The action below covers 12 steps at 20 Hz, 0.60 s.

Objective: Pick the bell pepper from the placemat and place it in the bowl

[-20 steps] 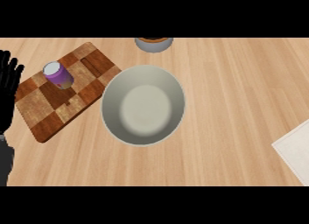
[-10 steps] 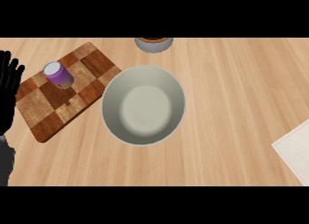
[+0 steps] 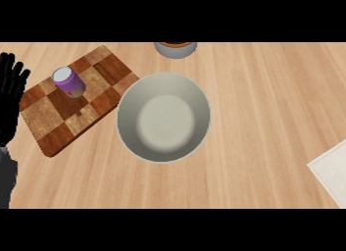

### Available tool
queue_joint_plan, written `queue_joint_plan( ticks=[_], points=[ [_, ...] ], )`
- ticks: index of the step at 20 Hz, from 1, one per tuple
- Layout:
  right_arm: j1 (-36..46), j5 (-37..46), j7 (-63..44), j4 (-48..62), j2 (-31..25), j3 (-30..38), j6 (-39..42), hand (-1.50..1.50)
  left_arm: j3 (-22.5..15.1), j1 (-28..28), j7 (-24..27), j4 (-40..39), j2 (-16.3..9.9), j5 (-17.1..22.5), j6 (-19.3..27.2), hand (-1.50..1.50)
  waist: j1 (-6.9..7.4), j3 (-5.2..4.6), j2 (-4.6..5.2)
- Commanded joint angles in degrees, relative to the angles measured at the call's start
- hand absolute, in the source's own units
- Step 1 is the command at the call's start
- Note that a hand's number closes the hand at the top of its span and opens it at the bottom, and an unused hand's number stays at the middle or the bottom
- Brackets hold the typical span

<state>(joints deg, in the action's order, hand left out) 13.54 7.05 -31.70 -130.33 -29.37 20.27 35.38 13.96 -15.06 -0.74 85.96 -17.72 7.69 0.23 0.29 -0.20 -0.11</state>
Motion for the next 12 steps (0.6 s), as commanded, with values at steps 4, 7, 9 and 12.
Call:
queue_joint_plan(
  ticks=[4, 7, 9, 12],
  points=[
    [19.84, 0.27, -22.35, 3.29, 2.55, -17.49, -4.92, 1.50, -0.17, 0.29, 1.11, -0.74, 0.48, 0.31, -0.94, 0.00, 1.06, -0.01, 0.23],
    [25.29, 3.53, -21.53, 10.43, 4.30, -22.70, -5.42, 1.50, -0.92, 0.33, 0.09, 1.08, 1.30, -0.50, 0.32, 0.00, 1.06, 0.08, 0.28],
    [30.81, 2.94, -28.69, 11.50, 6.84, -27.07, -6.13, 1.50, -3.46, 1.48, 1.94, 1.35, 4.12, -2.82, 2.05, 0.00, 1.07, 0.01, 0.12],
    [30.49, 9.47, -24.48, 18.53, 12.13, -32.52, -9.43, 1.50, 0.73, 0.21, 3.41, -2.62, -0.05, 0.12, -1.61, 0.00, 0.89, 0.08, 0.32]
  ],
)
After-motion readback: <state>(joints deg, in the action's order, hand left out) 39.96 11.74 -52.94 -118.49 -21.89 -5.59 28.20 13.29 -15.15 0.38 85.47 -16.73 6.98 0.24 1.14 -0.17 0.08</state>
